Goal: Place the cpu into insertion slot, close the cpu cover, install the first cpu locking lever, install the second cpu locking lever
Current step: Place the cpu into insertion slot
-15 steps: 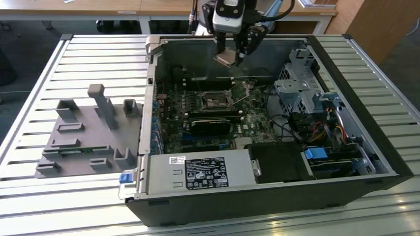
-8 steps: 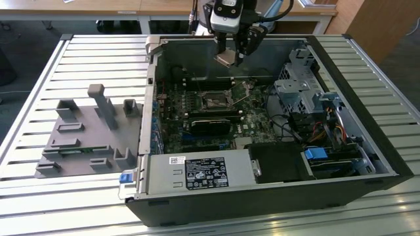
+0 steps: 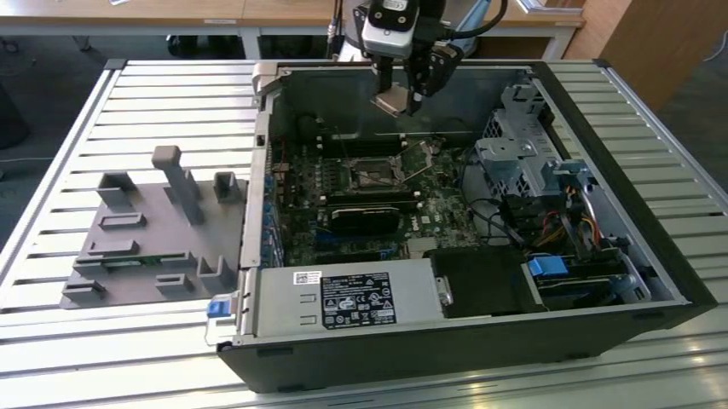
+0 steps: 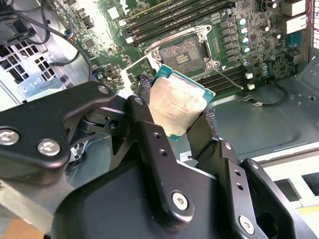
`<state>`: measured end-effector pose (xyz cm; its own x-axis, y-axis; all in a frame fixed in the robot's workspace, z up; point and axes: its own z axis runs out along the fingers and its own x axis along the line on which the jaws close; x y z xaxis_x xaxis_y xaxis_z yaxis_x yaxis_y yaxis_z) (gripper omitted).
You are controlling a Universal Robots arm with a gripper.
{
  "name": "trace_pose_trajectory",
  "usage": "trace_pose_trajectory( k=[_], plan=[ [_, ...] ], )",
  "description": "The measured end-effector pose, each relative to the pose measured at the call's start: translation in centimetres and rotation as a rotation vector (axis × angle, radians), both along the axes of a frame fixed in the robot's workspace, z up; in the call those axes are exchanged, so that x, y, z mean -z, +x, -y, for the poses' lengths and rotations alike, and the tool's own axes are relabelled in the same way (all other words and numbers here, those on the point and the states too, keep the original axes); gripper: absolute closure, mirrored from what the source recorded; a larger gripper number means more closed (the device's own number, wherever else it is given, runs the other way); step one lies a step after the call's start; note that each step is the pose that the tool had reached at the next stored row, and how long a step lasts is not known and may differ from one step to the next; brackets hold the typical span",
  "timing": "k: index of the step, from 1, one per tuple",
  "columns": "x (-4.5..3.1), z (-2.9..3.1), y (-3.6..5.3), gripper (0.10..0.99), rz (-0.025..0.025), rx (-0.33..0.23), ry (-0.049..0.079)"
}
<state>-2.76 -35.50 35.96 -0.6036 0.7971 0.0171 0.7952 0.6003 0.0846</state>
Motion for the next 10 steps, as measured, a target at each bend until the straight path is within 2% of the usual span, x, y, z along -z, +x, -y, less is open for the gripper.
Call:
trace_pose_trajectory(
  k=[10],
  plan=[
    [0.04, 0.0, 0.0, 0.545, 0.0, 0.035, 0.0]
  ],
)
